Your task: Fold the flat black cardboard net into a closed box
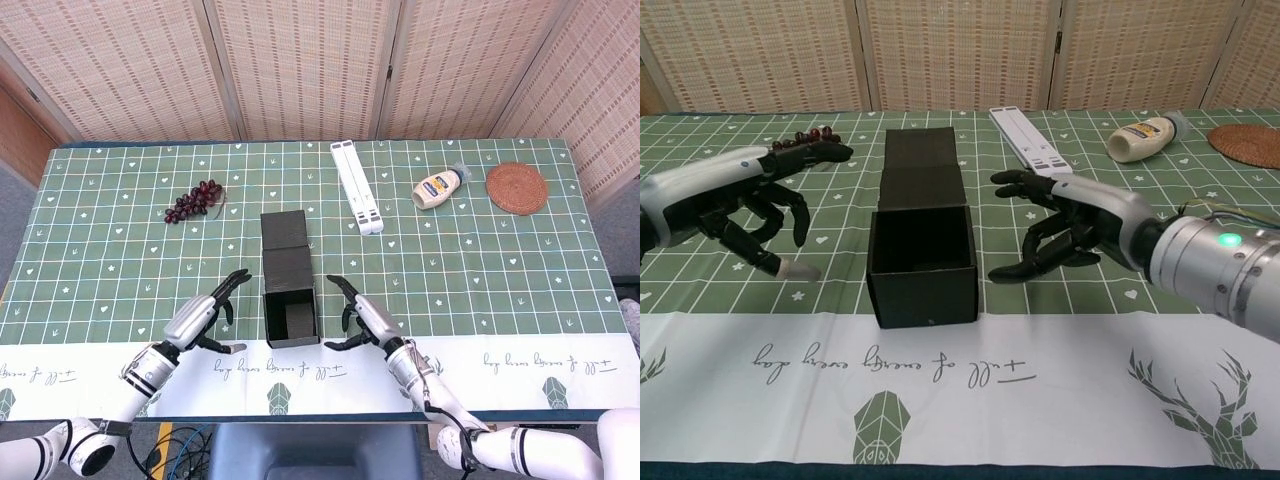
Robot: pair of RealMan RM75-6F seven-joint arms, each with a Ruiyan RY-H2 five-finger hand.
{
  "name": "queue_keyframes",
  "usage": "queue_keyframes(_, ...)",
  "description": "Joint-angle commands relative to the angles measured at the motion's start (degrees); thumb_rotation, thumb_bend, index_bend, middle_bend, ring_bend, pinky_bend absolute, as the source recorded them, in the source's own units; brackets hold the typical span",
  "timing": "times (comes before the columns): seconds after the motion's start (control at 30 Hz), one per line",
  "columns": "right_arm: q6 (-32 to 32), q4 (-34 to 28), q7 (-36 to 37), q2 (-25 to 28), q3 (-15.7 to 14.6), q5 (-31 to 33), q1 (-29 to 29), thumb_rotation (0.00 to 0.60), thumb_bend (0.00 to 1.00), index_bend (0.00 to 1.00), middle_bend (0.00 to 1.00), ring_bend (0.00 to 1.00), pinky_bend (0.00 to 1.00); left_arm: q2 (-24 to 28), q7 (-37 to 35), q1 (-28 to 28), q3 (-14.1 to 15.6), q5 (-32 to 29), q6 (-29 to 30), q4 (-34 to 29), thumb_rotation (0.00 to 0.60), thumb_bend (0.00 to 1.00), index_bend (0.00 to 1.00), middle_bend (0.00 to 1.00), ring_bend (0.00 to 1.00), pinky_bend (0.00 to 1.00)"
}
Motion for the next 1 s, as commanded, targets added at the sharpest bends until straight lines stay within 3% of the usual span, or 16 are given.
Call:
queue_keyframes(0.03,2.5,-6.2,0.1,6.2,1.3,-1.5,-1.8,0.600,0.03,0.00,0.00,0.61,1.00,0.4,-0.7,0.5,-0.6,-2.5,-2.3,-2.1,0.600,0.05,0.00,0.00,0.54,0.83)
queue_keyframes(0.2,5.7,-11.2,1.5,11.9,4.6,-2.7,-3.0,0.600,0.03,0.00,0.00,0.61,1.00,-0.6,-1.1,0.5,-1.8,-7.4,-6.9,-3.2,0.600,0.05,0.00,0.00,0.54,0.83)
queue_keyframes(0.37,7.6,-13.7,3.0,14.8,5.8,-3.3,-3.9,0.600,0.03,0.00,0.00,0.61,1.00,-2.1,-1.9,0.2,-2.5,-9.3,-10.2,-2.3,0.600,0.05,0.00,0.00,0.54,0.83)
queue_keyframes(1.0,8.8,-12.7,7.7,15.7,3.9,-5.6,-4.7,0.600,0.03,0.00,0.00,0.61,1.00,-8.8,-7.6,-1.3,-7.8,-13.5,-18.0,1.9,0.600,0.05,0.00,0.00,0.55,0.83)
